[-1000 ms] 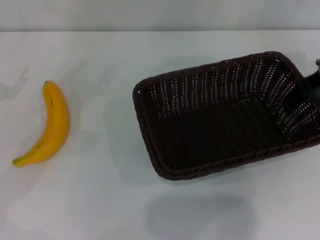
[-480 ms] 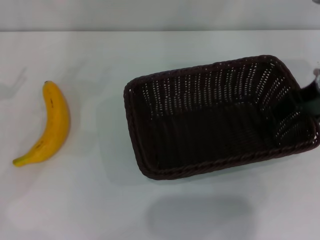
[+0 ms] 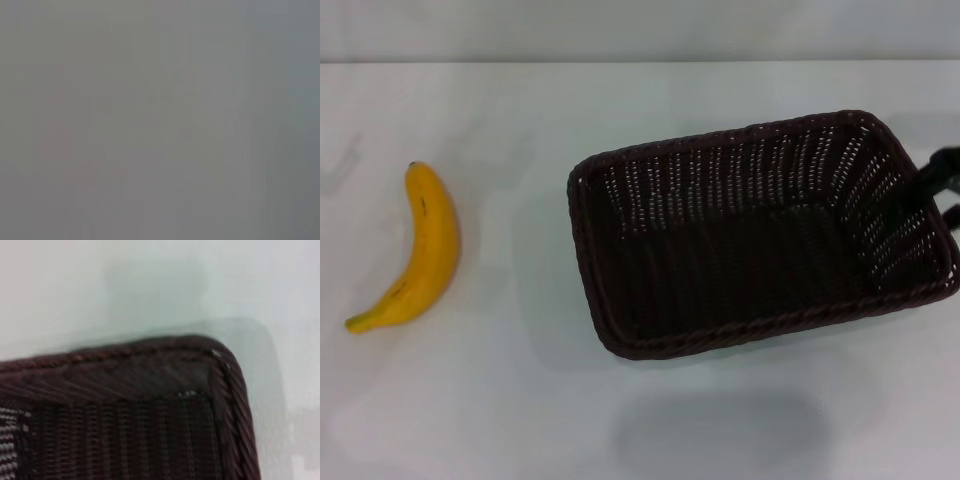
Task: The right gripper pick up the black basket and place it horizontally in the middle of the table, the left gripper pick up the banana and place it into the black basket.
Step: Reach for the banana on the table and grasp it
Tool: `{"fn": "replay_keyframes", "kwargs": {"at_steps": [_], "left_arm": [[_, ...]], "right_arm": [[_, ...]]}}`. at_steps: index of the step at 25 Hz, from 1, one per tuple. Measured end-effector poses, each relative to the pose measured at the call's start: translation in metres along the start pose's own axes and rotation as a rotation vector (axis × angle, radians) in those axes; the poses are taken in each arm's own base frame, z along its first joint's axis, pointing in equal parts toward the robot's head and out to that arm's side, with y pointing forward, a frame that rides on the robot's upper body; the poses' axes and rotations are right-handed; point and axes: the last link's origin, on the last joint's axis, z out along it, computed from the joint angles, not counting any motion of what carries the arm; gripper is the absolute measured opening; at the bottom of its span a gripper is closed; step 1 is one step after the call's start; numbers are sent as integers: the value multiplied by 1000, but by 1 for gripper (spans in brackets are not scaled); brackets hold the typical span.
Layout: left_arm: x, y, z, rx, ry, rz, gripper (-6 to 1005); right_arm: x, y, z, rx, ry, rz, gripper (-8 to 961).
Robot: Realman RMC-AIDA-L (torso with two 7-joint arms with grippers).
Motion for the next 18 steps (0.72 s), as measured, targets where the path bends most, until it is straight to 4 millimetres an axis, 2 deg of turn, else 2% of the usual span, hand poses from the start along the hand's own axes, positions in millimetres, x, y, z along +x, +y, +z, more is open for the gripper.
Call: {"fn": "replay_keyframes", "kwargs": {"at_steps": [3,6,9,11,12,13,14,18], "left_arm": [[-2,-1,-4,10,-6,-29,785],[-3,-1,-8,1,-24,-98,785],[0,-3,-8,-38,-75,-195,785],[4,-5,-6,-62,-130,-256,785],[4,-5,-6,-62,-130,-256,785],[9,-7,0,-82,-227,-331,785],[11,-7,3,-89,-245,-344,785],[22,-2,25,-130,-436,-441,786]], "right_arm": [[-2,-2,-16,-36,-59,-34,816],[-2,-9,-40,-80,-165,-85,816],[2,-24,-65,-89,-315,-155,816],[5,-42,-75,-81,-443,-207,816],[5,-49,-78,-75,-485,-221,816],[7,-60,-79,-58,-535,-249,816],[8,-72,-77,-41,-585,-274,816],[14,-107,-65,22,-738,-342,816]]}}
